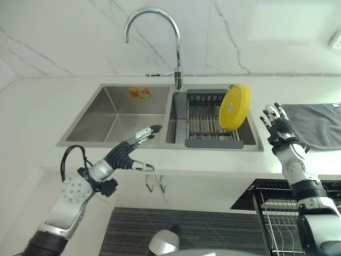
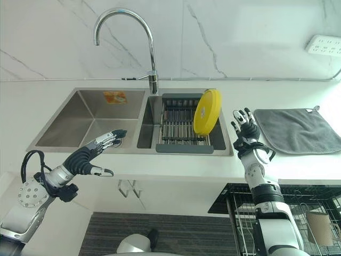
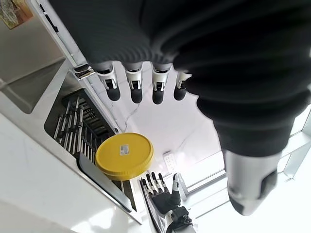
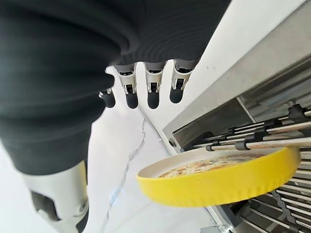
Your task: Place the dishes in the dishwasher.
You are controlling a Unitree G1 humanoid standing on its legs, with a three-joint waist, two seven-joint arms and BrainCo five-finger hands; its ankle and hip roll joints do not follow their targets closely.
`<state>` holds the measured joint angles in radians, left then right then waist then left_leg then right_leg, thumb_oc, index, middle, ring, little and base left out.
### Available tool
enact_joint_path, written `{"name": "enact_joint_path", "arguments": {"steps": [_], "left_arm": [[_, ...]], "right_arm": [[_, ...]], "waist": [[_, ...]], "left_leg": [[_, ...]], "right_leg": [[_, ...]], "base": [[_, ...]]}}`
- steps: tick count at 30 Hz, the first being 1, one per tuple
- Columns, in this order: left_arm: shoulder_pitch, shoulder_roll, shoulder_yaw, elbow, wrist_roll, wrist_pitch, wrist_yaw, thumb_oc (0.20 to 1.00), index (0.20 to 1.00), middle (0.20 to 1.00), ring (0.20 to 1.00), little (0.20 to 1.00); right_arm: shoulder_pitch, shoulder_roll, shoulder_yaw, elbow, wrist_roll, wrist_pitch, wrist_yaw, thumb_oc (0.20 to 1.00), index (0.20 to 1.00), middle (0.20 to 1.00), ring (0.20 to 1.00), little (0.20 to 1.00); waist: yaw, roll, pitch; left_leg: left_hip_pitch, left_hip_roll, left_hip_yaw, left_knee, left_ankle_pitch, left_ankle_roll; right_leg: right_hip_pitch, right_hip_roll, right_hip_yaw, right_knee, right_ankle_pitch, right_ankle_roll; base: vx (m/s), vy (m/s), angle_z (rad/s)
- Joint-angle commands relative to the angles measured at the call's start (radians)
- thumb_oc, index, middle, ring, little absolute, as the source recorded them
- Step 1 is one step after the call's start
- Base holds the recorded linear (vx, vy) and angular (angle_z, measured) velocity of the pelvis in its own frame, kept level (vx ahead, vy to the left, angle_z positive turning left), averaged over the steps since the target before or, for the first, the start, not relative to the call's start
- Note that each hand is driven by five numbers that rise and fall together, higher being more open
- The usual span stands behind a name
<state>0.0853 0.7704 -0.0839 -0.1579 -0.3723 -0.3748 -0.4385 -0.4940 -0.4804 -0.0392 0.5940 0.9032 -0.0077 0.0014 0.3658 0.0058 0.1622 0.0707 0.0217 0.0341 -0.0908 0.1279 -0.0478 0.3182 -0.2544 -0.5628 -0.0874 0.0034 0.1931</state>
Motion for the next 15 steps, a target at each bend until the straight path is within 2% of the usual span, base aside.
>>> {"name": "enact_joint_path", "arguments": {"steps": [1, 15], "left_arm": [[-0.005, 0.049, -0.020, -0.039, -0.040, -0.042, 0.000, 1.000, 1.000, 1.000, 1.000, 1.000], [-0.011, 0.074, -0.034, -0.026, -0.070, -0.054, -0.006, 1.000, 1.000, 1.000, 1.000, 1.000]], "right_arm": [[-0.063, -0.124, 0.042, 0.047, 0.005, -0.016, 0.021, 1.000, 1.000, 1.000, 1.000, 1.000], [-0.110, -0.187, 0.070, 0.102, 0.015, 0.016, 0.049, 1.000, 1.000, 1.000, 1.000, 1.000]], "waist": [[0.038, 0.018, -0.060], [0.060, 0.014, -0.049]], "left_leg": [[0.055, -0.022, 0.043, 0.004, -0.136, 0.043], [0.036, -0.030, 0.007, 0.004, -0.127, 0.049]], "right_leg": [[-0.083, 0.021, 0.099, 0.113, -0.037, -0.016], [-0.099, 0.024, 0.114, 0.126, -0.046, -0.018]], "base": [[0.03, 0.011, 0.13], [0.02, 0.029, 0.08]]}}
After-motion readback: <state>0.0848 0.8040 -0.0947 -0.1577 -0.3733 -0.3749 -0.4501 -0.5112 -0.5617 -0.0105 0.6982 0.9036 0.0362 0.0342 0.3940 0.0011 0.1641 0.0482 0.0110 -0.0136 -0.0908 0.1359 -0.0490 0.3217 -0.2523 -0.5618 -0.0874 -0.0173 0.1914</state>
